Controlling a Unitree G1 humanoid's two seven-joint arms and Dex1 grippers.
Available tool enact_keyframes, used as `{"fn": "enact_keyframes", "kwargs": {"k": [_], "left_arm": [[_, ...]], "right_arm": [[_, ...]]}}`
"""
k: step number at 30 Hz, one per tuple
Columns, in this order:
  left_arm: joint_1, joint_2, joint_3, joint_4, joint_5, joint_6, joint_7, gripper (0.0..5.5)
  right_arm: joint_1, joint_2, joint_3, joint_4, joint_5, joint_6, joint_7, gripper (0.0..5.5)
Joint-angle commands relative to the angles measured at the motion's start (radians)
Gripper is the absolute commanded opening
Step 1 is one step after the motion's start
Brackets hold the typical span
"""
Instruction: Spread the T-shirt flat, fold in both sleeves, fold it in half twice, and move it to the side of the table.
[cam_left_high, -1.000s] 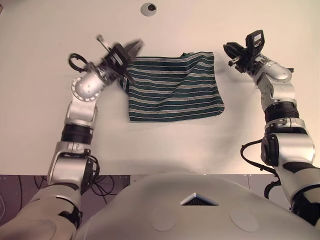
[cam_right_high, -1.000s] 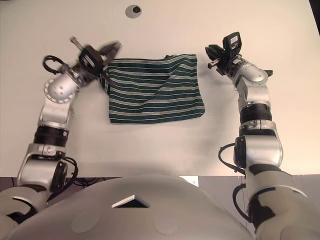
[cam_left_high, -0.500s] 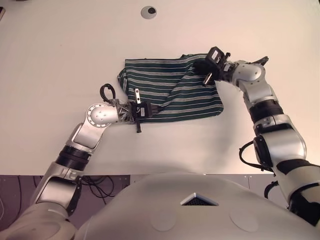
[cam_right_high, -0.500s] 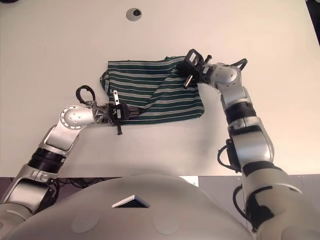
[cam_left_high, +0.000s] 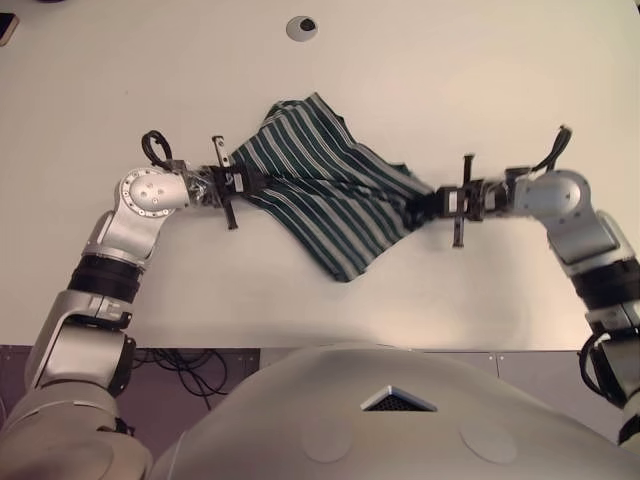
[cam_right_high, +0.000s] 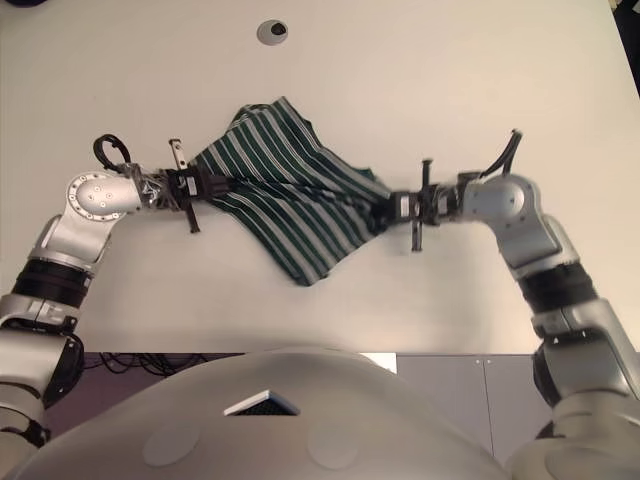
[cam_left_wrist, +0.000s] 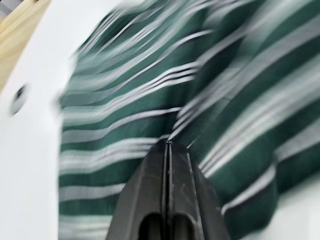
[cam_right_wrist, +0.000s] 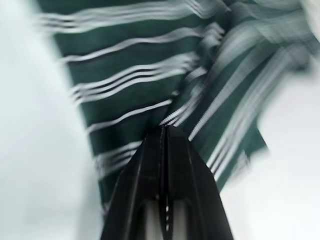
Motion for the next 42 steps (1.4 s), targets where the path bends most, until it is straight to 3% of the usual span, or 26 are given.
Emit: {"fn": "enact_keyframes", "kwargs": {"k": [1,6,13,19,23,28,32,36,42], "left_arm": [[-0.103,-0.114,-0.016,0.141,0.066,0.035,0.082,0.00],[-0.115,-0.169,0.003,0.148,0.061,-0.017,0.107,0.00],[0.015,-0.046,0.051,0.090,0.053,-0.060,0.059,0.00],[0.167,0.036,0.089,-0.113,0.009,-0.109,0.019,0.89],[0.188,0.023,0.166,-0.208,-0.072,-0.170,0.053,0.91],[0.410,0.136,0.188,-0.480,-0.166,-0.142,-0.066,1.65],[0.637,0.244,0.235,-0.642,-0.190,-0.101,-0.124,2.38],[0.746,0.309,0.274,-0.682,-0.181,-0.100,-0.160,2.38],[0.763,0.308,0.237,-0.687,-0.157,-0.089,-0.187,2.38]], "right_arm": [[0.115,0.052,0.131,-0.137,0.043,0.158,0.078,0.04],[0.119,0.107,0.114,-0.172,0.064,0.229,-0.001,0.04],[0.159,0.086,0.024,-0.178,0.093,0.248,-0.061,0.04],[0.187,0.086,-0.051,-0.239,0.137,0.284,-0.082,1.04],[0.212,0.080,-0.098,-0.304,0.162,0.299,-0.092,1.71],[0.318,-0.020,-0.185,-0.443,0.143,0.283,-0.091,2.52],[0.359,-0.062,-0.180,-0.436,0.059,0.243,-0.101,3.34],[0.331,-0.022,-0.131,-0.374,-0.044,0.225,-0.152,3.34],[0.280,0.030,-0.081,-0.289,-0.135,0.203,-0.212,3.34]]}}
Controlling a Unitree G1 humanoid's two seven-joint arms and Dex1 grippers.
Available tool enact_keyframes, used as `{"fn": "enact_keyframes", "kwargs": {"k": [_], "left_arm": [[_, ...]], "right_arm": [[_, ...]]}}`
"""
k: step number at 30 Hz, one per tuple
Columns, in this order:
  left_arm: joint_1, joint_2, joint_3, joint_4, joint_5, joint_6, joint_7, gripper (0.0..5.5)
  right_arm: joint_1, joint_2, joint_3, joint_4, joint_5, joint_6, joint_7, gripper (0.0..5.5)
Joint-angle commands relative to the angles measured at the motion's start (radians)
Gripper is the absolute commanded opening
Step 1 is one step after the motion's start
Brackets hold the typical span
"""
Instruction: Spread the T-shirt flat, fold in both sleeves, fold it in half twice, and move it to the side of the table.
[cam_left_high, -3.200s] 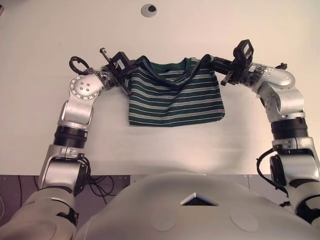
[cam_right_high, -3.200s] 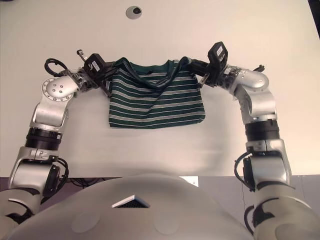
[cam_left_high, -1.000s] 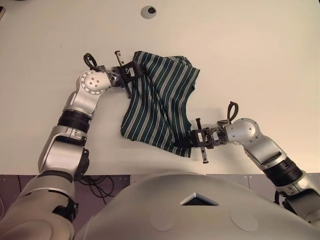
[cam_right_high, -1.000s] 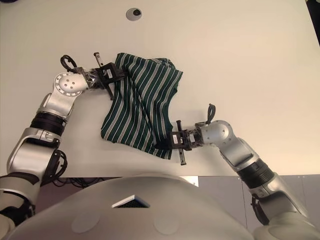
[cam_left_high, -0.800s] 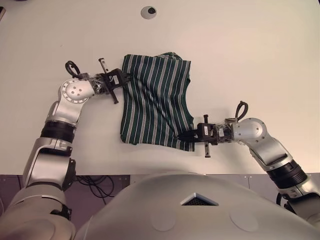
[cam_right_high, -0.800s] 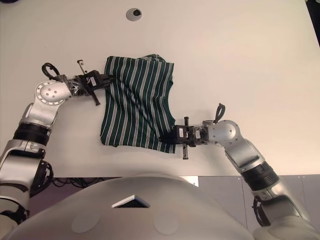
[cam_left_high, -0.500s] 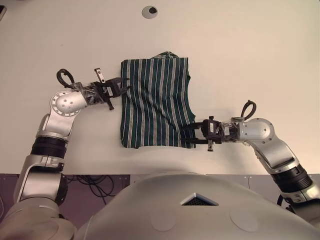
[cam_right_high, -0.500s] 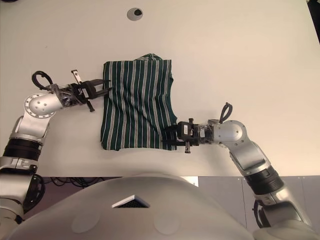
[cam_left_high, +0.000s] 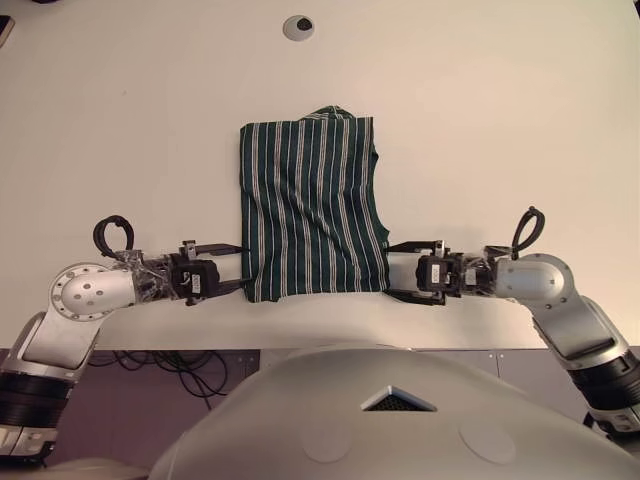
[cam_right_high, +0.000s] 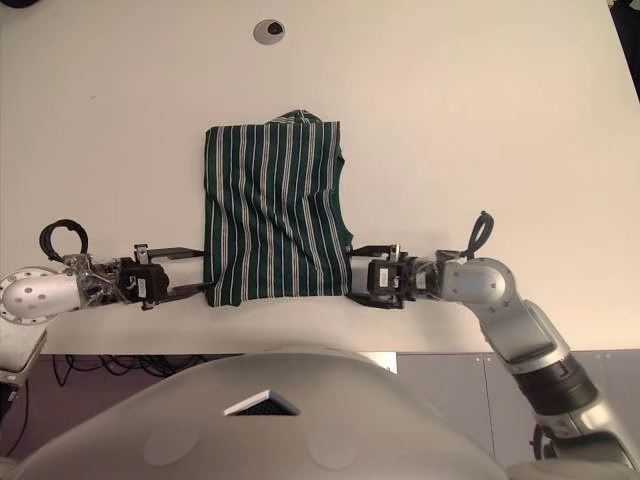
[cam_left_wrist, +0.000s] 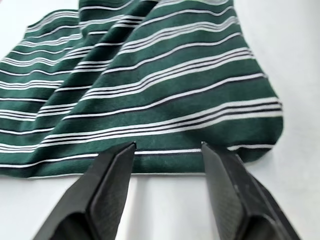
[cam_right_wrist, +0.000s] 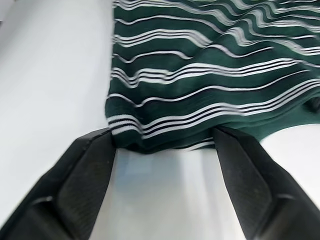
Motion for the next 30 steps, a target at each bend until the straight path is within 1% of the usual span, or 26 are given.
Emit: {"fn": "enact_keyframes", "kwargs": {"k": [1,4,7,11,16,21,22,23,24,25,26,30], "left_arm": [[0.000,0.003,-0.033,0.005,0.035,0.014,-0.017,2.38],[-0.003,0.003,-0.060,0.018,0.063,0.020,-0.022,2.38],[-0.021,0.008,-0.054,0.017,0.042,0.023,-0.026,2.38],[-0.038,0.016,-0.040,0.005,0.025,0.027,-0.035,2.42],[0.007,0.062,0.017,-0.125,-0.100,0.081,-0.094,2.42],[0.029,0.076,0.023,-0.161,-0.103,0.125,-0.118,2.42],[0.038,0.076,0.027,-0.169,-0.106,0.132,-0.120,2.42],[0.043,0.077,0.032,-0.172,-0.107,0.139,-0.121,2.42],[0.037,0.075,0.029,-0.166,-0.096,0.142,-0.120,2.42],[0.029,0.072,0.020,-0.159,-0.081,0.145,-0.119,2.42],[0.023,0.068,0.004,-0.153,-0.067,0.147,-0.120,2.42],[-0.055,-0.005,-0.088,-0.076,-0.001,0.176,-0.101,2.42]], "right_arm": [[-0.017,-0.004,0.038,0.061,-0.087,-0.005,-0.016,3.34],[-0.028,-0.018,0.078,0.110,-0.140,-0.034,-0.015,3.34],[-0.037,-0.022,0.113,0.137,-0.157,-0.036,-0.002,3.34],[-0.040,-0.037,0.156,0.167,-0.186,-0.047,0.007,2.75],[-0.043,-0.055,0.174,0.190,-0.207,-0.046,-0.002,1.89],[-0.047,-0.063,0.193,0.209,-0.215,-0.029,0.000,1.15],[-0.049,-0.065,0.196,0.216,-0.218,-0.031,0.000,0.90],[-0.048,-0.067,0.200,0.221,-0.220,-0.032,-0.001,0.76],[-0.045,-0.069,0.202,0.220,-0.220,-0.030,-0.002,0.53],[-0.044,-0.070,0.204,0.218,-0.219,-0.028,-0.002,0.48],[-0.045,-0.068,0.206,0.217,-0.216,-0.025,-0.001,0.30],[-0.049,-0.050,0.205,0.208,-0.198,-0.033,-0.011,0.21]]}}
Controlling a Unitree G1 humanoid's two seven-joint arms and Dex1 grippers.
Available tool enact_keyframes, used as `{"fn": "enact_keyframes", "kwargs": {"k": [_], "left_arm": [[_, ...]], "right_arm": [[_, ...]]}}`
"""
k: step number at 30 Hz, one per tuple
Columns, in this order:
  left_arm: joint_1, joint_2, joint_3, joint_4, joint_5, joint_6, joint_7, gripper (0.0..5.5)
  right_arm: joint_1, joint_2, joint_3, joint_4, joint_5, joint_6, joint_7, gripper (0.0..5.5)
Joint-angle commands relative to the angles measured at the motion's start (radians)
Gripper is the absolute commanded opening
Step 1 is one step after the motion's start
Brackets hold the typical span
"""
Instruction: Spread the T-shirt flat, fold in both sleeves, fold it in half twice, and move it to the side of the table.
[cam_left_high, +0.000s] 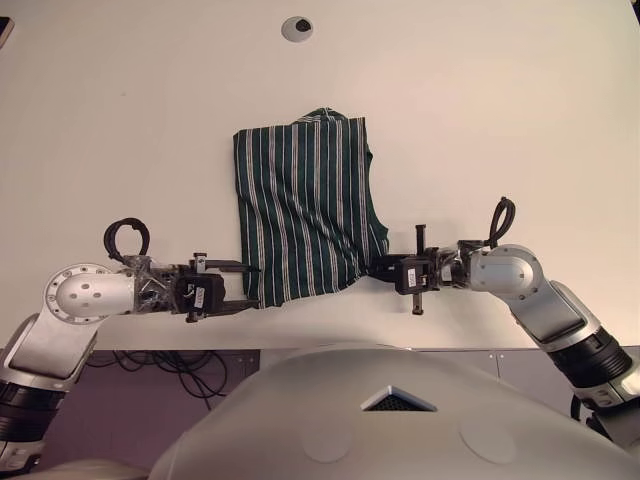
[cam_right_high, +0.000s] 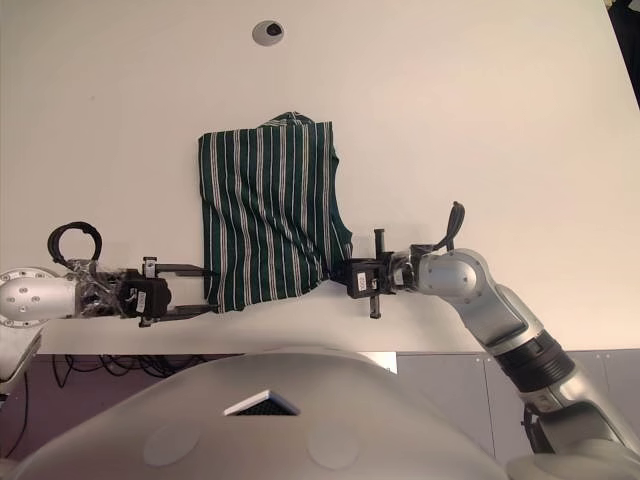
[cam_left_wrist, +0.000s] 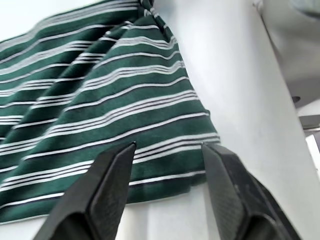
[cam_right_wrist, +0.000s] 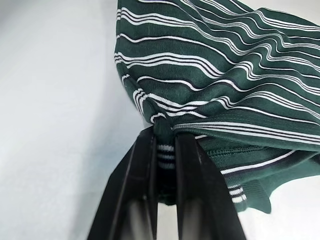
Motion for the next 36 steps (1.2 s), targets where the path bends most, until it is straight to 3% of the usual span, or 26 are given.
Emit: {"fn": "enact_keyframes", "kwargs": {"k": [1,9,16,20,27,32,36], "left_arm": [[-0.095,-0.068,-0.101,0.106,0.101,0.026,0.018,2.42],[-0.122,-0.051,-0.171,0.193,0.166,-0.008,0.007,1.79],[-0.112,-0.032,-0.178,0.193,0.147,-0.002,-0.010,0.89],[-0.101,-0.029,-0.168,0.176,0.085,0.010,-0.033,0.38],[0.064,0.092,-0.015,-0.026,-0.255,0.054,-0.182,0.16],[0.145,0.068,0.144,-0.108,-0.430,0.084,-0.215,0.16],[0.034,-0.002,0.136,-0.109,-0.412,0.157,-0.117,0.14]], "right_arm": [[0.046,-0.039,0.045,0.110,-0.110,0.098,0.019,0.20],[0.072,-0.041,0.031,0.085,-0.076,0.100,0.018,0.20],[0.074,-0.037,0.025,0.073,-0.053,0.110,0.020,0.19],[0.093,-0.037,-0.003,0.008,0.065,0.161,0.052,0.19],[0.241,-0.171,-0.125,-0.320,0.407,0.305,0.173,0.19],[0.258,-0.137,-0.210,-0.386,0.508,0.362,0.127,0.19],[0.215,-0.090,-0.285,-0.379,0.620,0.421,0.085,0.18]]}}
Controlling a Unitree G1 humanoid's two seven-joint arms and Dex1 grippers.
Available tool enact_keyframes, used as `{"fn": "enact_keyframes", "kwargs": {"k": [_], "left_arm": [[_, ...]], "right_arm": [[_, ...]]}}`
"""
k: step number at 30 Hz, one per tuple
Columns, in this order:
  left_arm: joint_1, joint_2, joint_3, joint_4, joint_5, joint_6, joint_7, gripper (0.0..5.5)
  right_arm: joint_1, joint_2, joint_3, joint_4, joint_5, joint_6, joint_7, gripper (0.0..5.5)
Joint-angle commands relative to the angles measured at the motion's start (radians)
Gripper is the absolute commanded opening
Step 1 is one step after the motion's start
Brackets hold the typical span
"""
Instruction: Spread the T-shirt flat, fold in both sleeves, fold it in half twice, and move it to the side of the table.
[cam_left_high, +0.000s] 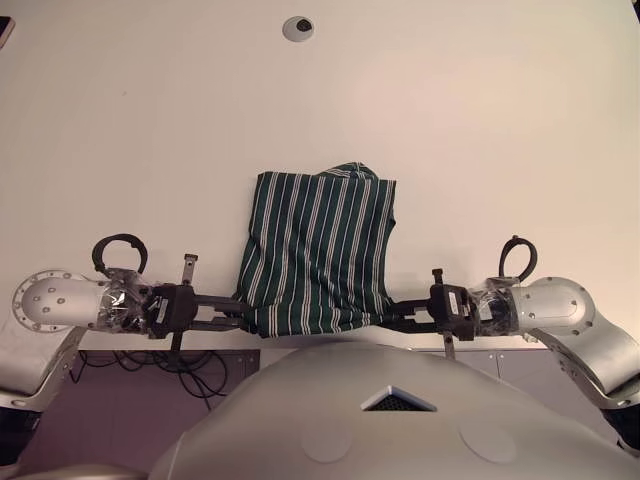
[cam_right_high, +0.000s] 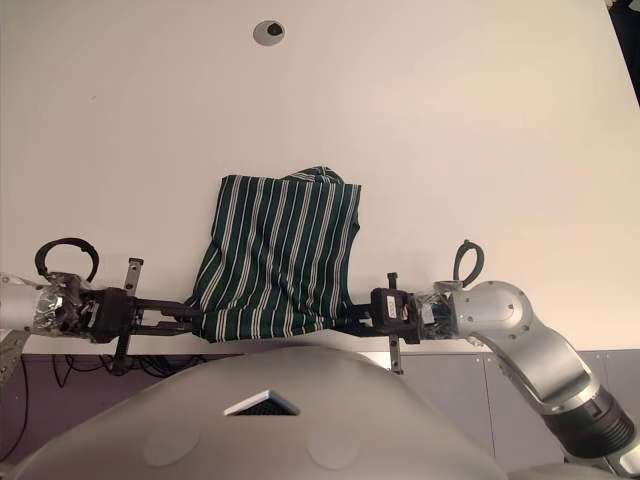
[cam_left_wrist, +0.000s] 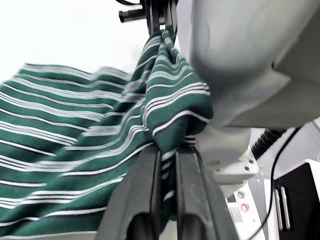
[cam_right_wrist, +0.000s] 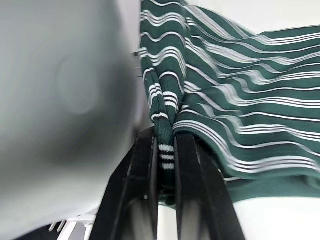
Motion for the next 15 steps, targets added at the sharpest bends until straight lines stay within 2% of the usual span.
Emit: {"fn": "enact_keyframes", "kwargs": {"k": [1,3,9,15], "left_arm": [[-0.144,-0.074,-0.019,0.008,0.037,0.087,0.108,0.14],[-0.234,-0.116,-0.055,0.035,0.069,0.153,0.167,0.14],[-0.563,-0.306,-0.164,0.228,0.153,0.400,0.364,0.14],[-0.724,-0.427,-0.196,0.363,0.208,0.482,0.450,0.14]], "right_arm": [[-0.078,0.073,-0.092,0.009,0.131,0.089,-0.063,0.18],[-0.161,0.112,-0.122,0.060,0.183,0.174,-0.116,0.18],[-0.438,0.216,-0.086,0.287,0.144,0.347,-0.198,0.18],[-0.624,0.296,-0.052,0.511,0.060,0.401,-0.218,0.18]]}}
